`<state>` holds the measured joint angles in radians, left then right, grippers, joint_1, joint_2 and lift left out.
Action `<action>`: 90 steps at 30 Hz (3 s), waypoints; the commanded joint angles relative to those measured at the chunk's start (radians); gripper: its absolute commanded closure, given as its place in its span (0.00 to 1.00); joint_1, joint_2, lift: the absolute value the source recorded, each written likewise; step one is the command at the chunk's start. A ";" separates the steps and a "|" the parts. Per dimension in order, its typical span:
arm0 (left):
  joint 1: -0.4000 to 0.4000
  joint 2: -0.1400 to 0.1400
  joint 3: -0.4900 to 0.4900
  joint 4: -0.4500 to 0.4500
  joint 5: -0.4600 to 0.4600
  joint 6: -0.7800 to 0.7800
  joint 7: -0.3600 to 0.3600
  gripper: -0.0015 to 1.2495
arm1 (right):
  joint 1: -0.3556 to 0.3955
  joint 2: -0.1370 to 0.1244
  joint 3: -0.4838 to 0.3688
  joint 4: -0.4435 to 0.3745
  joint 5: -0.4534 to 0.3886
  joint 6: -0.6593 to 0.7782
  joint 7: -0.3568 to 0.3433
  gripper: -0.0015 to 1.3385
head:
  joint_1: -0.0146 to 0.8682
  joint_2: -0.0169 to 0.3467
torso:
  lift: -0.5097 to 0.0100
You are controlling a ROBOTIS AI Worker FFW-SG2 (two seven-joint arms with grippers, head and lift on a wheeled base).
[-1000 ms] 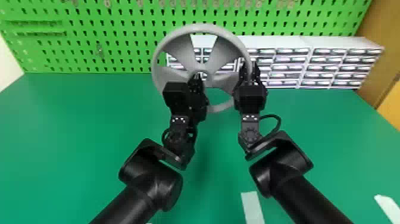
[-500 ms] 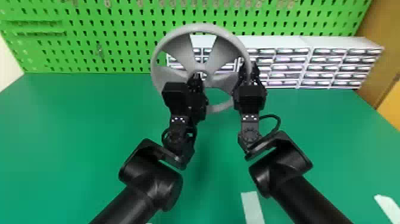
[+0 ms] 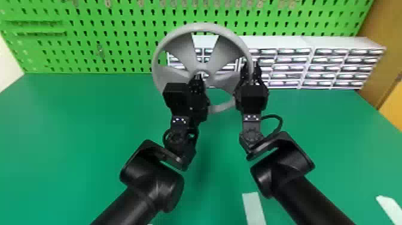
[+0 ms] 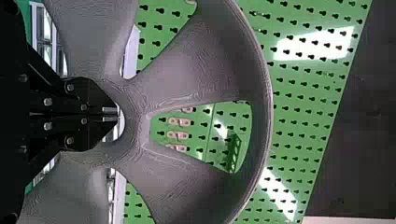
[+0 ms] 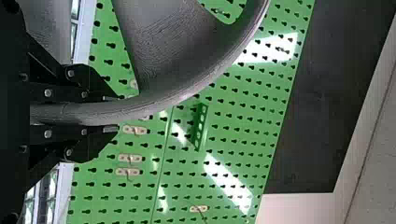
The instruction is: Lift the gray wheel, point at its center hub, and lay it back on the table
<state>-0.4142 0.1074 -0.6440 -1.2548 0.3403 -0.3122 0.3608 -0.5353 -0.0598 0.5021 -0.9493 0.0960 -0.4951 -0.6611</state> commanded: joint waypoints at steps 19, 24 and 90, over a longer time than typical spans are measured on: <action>0.002 -0.002 -0.002 0.002 0.006 -0.001 0.001 0.97 | 0.000 0.000 -0.002 0.000 -0.002 0.000 0.000 0.98 | 0.80 0.18 | 0.80; 0.005 0.000 -0.009 0.002 0.013 -0.002 0.000 0.97 | 0.002 0.000 -0.007 0.000 -0.004 0.000 0.000 0.98 | 0.80 0.18 | 0.80; 0.379 0.124 0.030 -0.598 -0.195 0.122 0.207 0.95 | -0.112 -0.038 0.026 -0.148 -0.306 0.641 0.133 0.98 | 0.80 0.18 | 0.80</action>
<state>-0.0350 0.2319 -0.6136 -1.8529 0.1456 -0.1902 0.5673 -0.6522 -0.0997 0.5467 -1.0009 -0.1638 -0.0294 -0.5287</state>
